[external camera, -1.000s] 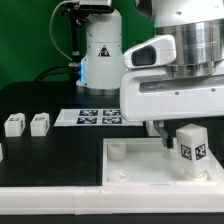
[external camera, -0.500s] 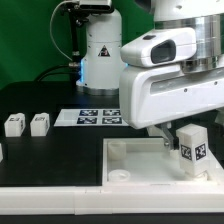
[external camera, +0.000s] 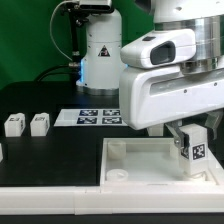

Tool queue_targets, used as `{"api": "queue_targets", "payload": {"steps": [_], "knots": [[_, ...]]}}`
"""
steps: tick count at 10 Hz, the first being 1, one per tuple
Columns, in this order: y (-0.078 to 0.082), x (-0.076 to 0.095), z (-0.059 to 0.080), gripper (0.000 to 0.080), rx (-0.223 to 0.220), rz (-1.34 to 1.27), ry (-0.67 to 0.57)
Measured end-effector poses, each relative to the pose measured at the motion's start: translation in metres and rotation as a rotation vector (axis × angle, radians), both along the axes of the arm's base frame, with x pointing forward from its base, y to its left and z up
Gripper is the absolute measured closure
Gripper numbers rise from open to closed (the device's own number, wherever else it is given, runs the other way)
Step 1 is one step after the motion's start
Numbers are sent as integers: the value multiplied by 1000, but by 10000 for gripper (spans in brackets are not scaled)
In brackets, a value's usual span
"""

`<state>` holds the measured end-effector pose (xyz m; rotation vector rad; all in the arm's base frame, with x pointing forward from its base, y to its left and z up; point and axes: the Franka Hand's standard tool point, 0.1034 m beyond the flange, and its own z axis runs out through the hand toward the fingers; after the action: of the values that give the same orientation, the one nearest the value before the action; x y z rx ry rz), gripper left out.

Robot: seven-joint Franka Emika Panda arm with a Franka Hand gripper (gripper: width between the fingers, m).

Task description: Assemble one leg

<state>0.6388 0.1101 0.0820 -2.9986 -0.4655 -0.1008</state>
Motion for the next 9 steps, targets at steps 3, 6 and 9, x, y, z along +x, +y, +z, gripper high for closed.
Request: {"api": "queue_targets", "payload": {"steps": [3, 6, 9], "knots": [[3, 0, -1, 509, 14, -257, 7], [1, 0, -2, 508, 26, -671, 47], [-1, -1, -2, 508, 38, -1070, 85]]}}
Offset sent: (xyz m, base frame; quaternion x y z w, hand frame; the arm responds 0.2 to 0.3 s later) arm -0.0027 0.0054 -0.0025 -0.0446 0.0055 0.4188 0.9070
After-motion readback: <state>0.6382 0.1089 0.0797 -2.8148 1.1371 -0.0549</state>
